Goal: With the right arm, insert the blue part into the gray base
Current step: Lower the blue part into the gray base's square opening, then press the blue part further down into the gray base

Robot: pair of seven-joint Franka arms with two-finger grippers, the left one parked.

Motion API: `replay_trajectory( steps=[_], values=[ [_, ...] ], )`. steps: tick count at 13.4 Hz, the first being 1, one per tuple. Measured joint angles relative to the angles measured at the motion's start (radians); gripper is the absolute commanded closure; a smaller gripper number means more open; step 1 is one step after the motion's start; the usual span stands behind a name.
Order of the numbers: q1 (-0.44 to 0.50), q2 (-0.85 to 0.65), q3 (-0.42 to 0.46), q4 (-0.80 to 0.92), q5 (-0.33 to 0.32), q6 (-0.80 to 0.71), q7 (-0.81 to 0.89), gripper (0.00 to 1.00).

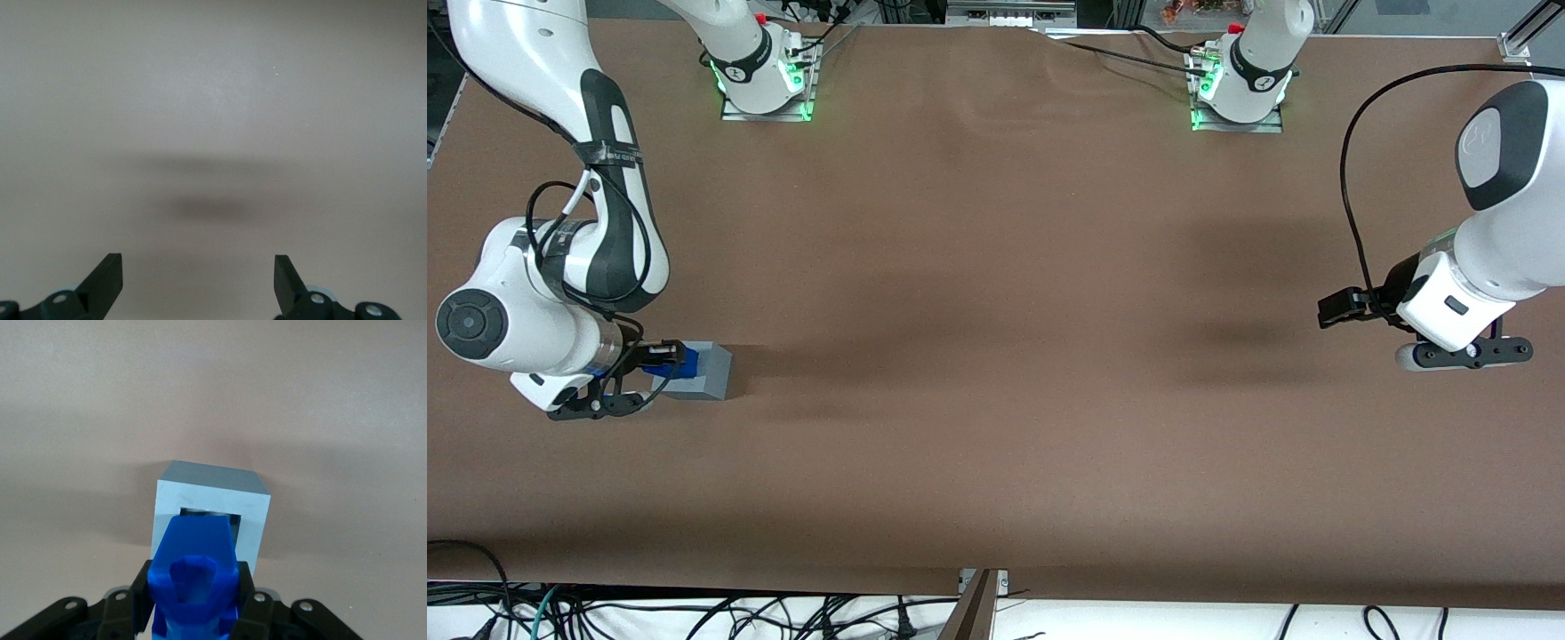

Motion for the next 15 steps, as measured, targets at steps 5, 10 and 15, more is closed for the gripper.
replay_trajectory(
  steps=[5, 10, 15],
  values=[
    [0.0, 0.0, 0.0, -0.01, 0.001, 0.0, 0.001, 0.84],
    [0.0, 0.0, -0.003, -0.01, 0.001, 0.001, 0.04, 0.84],
    [0.0, 0.0, -0.006, -0.01, 0.001, 0.011, 0.046, 0.84]
  ],
)
